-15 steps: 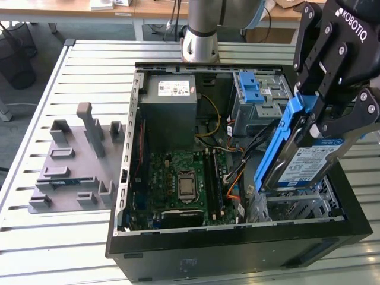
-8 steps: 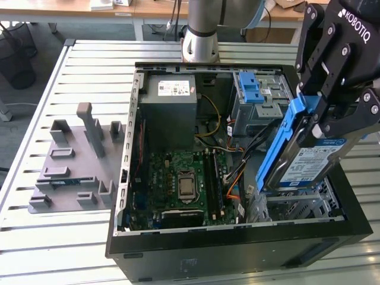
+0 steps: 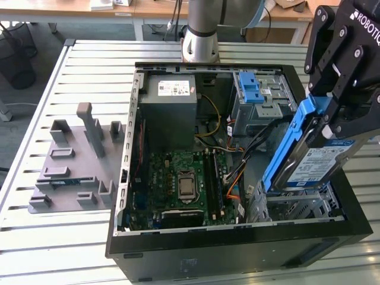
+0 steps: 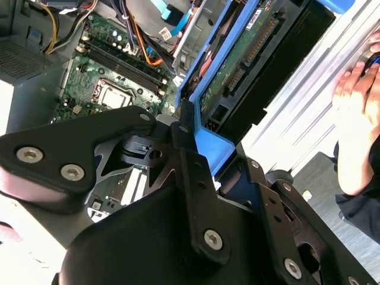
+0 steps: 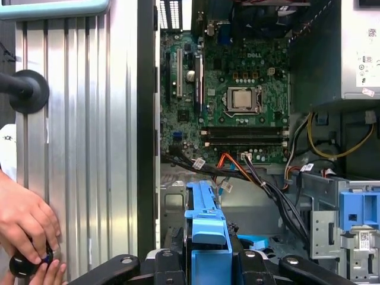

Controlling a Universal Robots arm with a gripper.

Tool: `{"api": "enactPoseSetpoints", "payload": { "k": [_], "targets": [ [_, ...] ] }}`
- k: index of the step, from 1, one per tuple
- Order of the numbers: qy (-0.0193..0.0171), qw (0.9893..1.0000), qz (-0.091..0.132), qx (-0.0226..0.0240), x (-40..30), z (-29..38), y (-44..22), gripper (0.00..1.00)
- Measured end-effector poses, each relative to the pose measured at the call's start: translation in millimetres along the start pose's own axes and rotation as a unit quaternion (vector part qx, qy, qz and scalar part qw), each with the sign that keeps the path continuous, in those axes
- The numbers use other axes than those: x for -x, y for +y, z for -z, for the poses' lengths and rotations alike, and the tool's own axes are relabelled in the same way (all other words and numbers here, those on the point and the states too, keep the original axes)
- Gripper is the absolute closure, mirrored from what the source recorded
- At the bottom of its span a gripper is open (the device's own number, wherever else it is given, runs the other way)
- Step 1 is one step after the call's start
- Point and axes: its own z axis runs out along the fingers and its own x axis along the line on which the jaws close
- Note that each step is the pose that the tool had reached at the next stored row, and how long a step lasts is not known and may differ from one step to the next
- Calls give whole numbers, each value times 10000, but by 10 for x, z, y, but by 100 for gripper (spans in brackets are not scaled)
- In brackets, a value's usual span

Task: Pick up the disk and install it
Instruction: 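Insert the disk into the insertion slot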

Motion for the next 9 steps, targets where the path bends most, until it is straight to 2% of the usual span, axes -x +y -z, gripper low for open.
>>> {"api": "enactPoseSetpoints", "payload": {
  "k": [3, 9],
  "targets": [
    [-1, 10000, 0, 0, 2, -17, -45, 64],
    [-1, 10000, 2, 0, 31, -71, -76, 64]
  ]
}}
